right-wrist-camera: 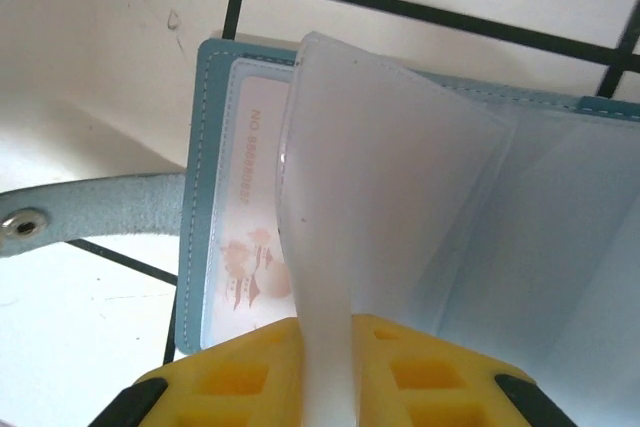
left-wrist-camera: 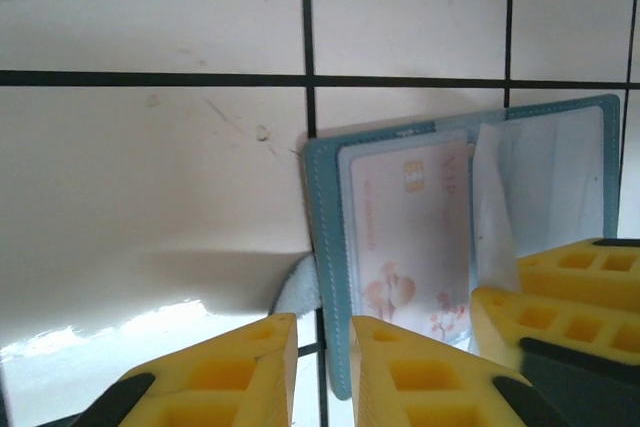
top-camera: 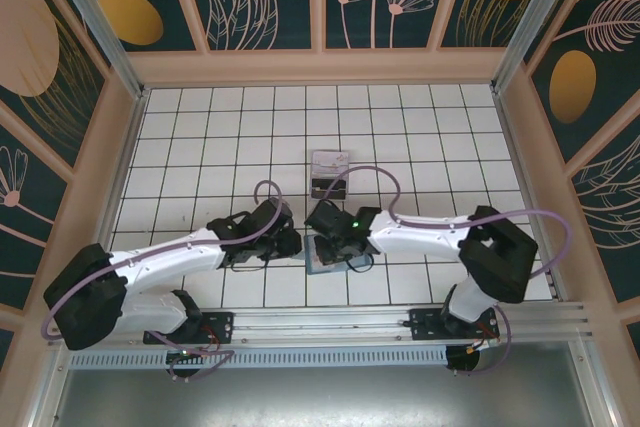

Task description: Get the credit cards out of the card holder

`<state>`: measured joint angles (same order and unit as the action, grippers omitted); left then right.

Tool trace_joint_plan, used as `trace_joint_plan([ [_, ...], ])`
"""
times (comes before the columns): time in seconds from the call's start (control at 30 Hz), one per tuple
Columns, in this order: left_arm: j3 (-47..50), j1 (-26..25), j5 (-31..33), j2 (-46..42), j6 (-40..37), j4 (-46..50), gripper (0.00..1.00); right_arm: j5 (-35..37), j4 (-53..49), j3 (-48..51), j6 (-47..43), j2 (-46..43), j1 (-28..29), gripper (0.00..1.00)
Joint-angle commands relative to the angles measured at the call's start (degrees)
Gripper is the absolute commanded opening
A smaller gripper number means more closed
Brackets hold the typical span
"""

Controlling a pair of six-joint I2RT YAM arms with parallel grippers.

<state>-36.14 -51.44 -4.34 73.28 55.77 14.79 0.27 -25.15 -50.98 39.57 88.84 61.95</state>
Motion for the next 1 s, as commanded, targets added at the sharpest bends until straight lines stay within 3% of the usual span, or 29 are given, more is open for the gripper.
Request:
trace_joint_plan([
  [0.0,-2.05,-0.28,-3.32,2.25,-0.19,-4.10,0.21,-3.69,6.86,4.24,1.88,-4.01,-1.82,0.19],
  [0.33,-6.79,-2.30,-6.68,12.15,-0.22,-7.58,0.21,-8.44,14.88,13.58,4.17,-12.13,-5.11,0.20],
  [0.67,-10.91,-3.59,-9.42,19.75,-1.85,-7.14,0.19,-7.89,14.51,16.35,4.96,-15.55,-5.44,0.22],
  [0.97,-17.04,-4.94,-10.38,24.30,-3.88,-5.55,0.19,2.91,0.78,13.38,7.31,-24.39,-5.63,0.38],
])
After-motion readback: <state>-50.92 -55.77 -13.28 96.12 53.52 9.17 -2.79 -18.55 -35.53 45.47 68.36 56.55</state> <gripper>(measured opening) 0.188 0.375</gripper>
